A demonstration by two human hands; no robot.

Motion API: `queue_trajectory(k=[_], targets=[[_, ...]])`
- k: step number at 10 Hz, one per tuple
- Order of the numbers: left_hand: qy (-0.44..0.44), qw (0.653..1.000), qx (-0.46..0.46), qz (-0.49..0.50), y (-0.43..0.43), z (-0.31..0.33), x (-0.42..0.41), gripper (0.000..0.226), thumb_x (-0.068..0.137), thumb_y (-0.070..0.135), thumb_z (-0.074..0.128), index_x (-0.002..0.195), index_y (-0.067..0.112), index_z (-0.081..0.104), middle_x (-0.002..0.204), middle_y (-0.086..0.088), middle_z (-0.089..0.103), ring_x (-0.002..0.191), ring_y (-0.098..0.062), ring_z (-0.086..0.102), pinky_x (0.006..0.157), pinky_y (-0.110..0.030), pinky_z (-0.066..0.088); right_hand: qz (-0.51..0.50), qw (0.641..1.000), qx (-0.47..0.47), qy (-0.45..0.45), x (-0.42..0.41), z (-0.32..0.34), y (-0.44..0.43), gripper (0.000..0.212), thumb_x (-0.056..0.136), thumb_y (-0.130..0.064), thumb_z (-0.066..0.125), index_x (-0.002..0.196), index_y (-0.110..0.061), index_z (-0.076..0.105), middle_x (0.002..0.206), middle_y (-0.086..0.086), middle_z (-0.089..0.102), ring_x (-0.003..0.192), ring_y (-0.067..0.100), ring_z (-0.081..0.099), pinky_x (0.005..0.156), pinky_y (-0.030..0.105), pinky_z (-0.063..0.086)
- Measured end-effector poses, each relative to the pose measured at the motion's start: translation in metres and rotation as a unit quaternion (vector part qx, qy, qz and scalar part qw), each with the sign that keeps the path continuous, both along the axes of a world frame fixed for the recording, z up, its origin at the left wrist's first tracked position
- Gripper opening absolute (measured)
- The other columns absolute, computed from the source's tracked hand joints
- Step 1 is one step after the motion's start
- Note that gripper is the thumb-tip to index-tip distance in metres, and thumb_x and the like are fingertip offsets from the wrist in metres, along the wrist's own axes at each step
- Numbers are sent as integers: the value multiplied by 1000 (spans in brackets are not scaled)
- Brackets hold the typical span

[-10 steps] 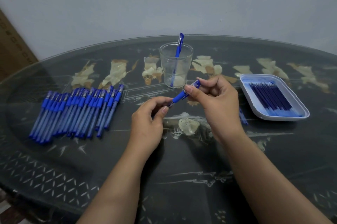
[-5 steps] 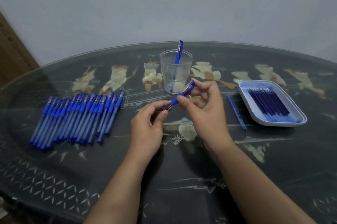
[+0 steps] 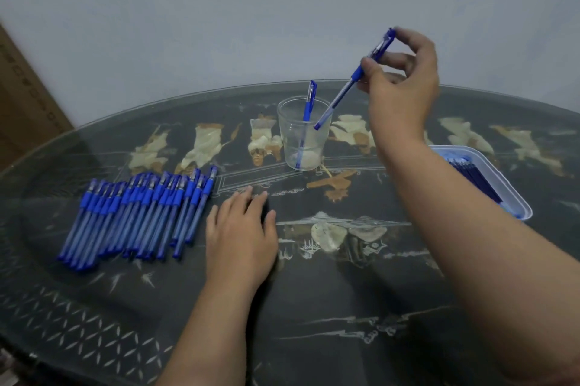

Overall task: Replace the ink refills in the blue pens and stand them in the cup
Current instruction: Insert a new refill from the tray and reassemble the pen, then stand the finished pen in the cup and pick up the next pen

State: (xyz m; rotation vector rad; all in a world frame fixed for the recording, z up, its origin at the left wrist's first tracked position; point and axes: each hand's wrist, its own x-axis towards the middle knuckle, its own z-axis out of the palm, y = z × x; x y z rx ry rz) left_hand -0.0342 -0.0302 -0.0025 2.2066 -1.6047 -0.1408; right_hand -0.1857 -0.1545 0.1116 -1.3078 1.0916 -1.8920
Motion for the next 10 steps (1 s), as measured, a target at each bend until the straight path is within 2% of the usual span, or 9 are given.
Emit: queue_trajectory(k=[2,4,6,8,9,10], targets=[[-3,1000,10,-2,0,-1,1,46,102,42,32,147,31,35,157,11,26,145,-10,16,121,-37,8,-29,999,-15,-39,2,11,-11,41,86,2,65,114,-24,51,84,-4,65,69,14,70,69,31,60],[-2,1000,5,-4,1,1,1,46,102,41,32,146,31,35,157,11,26,145,-10,16,120,-36,7,-18,996,27,78,15,-14,-22,42,82,-2,69,110,-30,53,81,-7,64,73,21,69,75,43,58],[-3,1000,5,-2,1,0,1,46,102,42,32,146,32,35,157,12,25,145,-9,15,120,-36,7,18,961,34,274,14,-32,-26,36,86,-11,71,116,-19,53,78,-15,56,69,7,60,79,35,54],[0,1000,-1,-2,1,-1,1,45,102,42,32,146,32,36,157,13,25,145,-9,15,120,-37,7,12,948,85,307,17,-34,-36,34,86,-12,70,114,-15,52,73,-8,57,80,19,61,81,40,52],[-1,1000,-3,-1,1,-2,0,45,102,42,32,146,32,36,157,13,26,145,-9,15,120,-37,7,13,943,117,310,21,-30,-41,31,89,-13,67,114,-17,51,84,0,63,78,16,59,65,29,46],[-1,1000,-5,0,1,-2,1,45,102,42,33,146,32,36,157,13,26,145,-9,16,120,-37,7,20,931,152,332,24,-27,-43,31,93,-21,63,121,-20,50,101,6,64,68,5,51,55,22,35]])
